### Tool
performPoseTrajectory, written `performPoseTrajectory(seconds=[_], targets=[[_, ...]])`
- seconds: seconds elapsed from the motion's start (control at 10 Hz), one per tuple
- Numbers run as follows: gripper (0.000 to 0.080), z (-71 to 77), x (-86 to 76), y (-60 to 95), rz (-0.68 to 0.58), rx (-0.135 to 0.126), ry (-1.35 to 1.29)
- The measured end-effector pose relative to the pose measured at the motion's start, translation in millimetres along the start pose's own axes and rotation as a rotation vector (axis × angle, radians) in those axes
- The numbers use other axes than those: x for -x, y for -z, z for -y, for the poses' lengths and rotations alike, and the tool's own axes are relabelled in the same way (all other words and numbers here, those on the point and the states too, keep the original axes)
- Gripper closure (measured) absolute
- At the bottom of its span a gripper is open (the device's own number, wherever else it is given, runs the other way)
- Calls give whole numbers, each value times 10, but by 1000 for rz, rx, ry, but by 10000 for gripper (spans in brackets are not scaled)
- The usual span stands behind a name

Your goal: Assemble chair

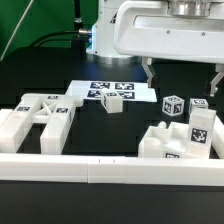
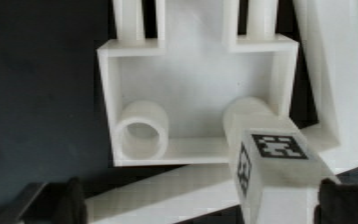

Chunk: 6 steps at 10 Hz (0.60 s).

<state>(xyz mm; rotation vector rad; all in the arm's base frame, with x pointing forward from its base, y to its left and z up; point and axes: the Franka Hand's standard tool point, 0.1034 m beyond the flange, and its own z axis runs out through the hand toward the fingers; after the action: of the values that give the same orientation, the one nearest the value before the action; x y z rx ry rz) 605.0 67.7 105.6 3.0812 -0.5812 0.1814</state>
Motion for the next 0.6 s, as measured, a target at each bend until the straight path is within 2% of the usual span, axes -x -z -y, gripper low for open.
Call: performPoseTrajectory(seconds=[0.2, 0.4, 0.5, 0.6], targets=[[151, -12, -1, -30, -50, 3, 88], [151, -136, 134, -64, -51, 5, 126], [151, -249, 201, -110, -80, -1, 191], [151, -475, 330, -211, -86, -1, 211]])
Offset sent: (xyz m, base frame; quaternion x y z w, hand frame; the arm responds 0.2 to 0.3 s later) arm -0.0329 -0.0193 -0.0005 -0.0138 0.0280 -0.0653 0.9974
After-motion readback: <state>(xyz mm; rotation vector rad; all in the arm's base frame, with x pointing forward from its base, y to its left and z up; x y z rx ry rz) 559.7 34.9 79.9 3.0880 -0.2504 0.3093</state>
